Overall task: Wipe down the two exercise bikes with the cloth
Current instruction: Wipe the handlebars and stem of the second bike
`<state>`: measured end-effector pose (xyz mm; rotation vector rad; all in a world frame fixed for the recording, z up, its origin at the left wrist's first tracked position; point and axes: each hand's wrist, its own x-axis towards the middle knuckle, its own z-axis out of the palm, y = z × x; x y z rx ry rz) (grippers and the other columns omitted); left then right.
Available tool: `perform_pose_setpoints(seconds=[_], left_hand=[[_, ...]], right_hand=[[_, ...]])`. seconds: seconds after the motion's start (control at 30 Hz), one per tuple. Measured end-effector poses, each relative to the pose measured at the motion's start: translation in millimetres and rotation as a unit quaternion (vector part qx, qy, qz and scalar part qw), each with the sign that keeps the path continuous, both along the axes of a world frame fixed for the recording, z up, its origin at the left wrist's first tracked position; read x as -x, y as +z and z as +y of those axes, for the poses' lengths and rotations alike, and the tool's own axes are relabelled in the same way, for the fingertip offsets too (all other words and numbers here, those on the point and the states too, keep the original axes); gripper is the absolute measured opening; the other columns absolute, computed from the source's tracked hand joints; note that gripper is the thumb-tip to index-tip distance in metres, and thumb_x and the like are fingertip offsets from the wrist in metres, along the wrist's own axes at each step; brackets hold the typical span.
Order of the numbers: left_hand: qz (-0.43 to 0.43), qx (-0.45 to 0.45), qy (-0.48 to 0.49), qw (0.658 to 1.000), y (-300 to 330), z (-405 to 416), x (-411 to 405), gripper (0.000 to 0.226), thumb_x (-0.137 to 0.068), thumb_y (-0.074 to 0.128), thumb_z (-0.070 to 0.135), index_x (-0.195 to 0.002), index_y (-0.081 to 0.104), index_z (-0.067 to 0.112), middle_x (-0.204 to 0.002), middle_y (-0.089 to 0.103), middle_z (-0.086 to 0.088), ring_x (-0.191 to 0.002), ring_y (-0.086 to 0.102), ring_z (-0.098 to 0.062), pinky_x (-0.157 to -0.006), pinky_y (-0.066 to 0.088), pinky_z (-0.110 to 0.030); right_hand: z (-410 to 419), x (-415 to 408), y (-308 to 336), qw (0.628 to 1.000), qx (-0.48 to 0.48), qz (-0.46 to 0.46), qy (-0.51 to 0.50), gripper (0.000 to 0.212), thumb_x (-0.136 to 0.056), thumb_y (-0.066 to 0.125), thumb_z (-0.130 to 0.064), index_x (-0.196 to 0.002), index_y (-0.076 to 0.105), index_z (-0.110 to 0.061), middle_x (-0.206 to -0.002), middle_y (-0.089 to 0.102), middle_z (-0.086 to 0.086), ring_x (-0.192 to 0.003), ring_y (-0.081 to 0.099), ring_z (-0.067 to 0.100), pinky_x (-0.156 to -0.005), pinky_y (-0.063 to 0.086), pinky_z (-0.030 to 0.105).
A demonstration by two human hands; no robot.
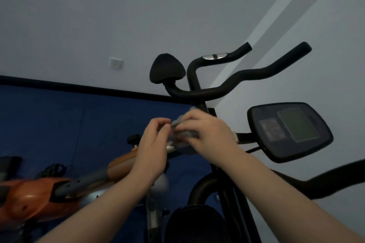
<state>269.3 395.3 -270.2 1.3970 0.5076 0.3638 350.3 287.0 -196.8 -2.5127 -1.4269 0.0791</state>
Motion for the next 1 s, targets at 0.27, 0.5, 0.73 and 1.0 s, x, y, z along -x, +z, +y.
perform_pose_setpoints(seconds=[0.27,0.5,0.73,1.0], left_hand=[[-0.012,0.052,-0.013,0.998,-11,13,-6,0.02,-0.1,0.041,0.027,-0.096,0.061,0.027,-0.102,0.066,0.011,-0.096,0.061,0.001,-0.082,0.044,-0.025],[-0.092,-0.014,-0.033,0.995,10,5,-22,0.021,-0.098,0.041,0.028,-0.099,0.061,0.021,-0.094,0.063,0.012,-0.092,0.06,-0.002,-0.079,0.048,-0.02],[-0.151,-0.177,-0.139,0.963,31,-16,-64,0.02,-0.092,0.042,0.029,-0.097,0.061,0.025,-0.093,0.06,0.014,-0.09,0.057,-0.001,-0.074,0.043,-0.015],[-0.158,-0.299,-0.14,0.931,23,-22,-69,0.016,-0.092,0.041,0.03,-0.095,0.057,0.029,-0.091,0.059,0.017,-0.083,0.055,-0.001,-0.074,0.047,-0.037]], right_hand=[[-40,-15,27,0.997,-0.005,0.08,-0.017,0.02,-0.077,0.078,-0.016,-0.096,0.077,-0.025,-0.123,0.063,-0.011,-0.115,0.058,0.006,-0.099,0.047,0.036],[-17,22,3,0.997,0.006,0.043,-0.062,0.03,-0.091,0.059,-0.02,-0.118,0.065,-0.028,-0.14,0.049,-0.013,-0.129,0.04,0.004,-0.111,0.025,0.02],[-35,1,7,0.909,0.131,0.019,-0.395,0.037,-0.099,0.038,-0.019,-0.136,0.043,-0.018,-0.131,0.052,0.013,-0.112,0.054,0.033,-0.084,0.044,0.037],[-28,18,6,0.925,0.018,0.024,-0.38,0.029,-0.098,0.04,-0.013,-0.121,0.057,-0.015,-0.111,0.059,0.007,-0.101,0.056,0.028,-0.071,0.039,0.029]])
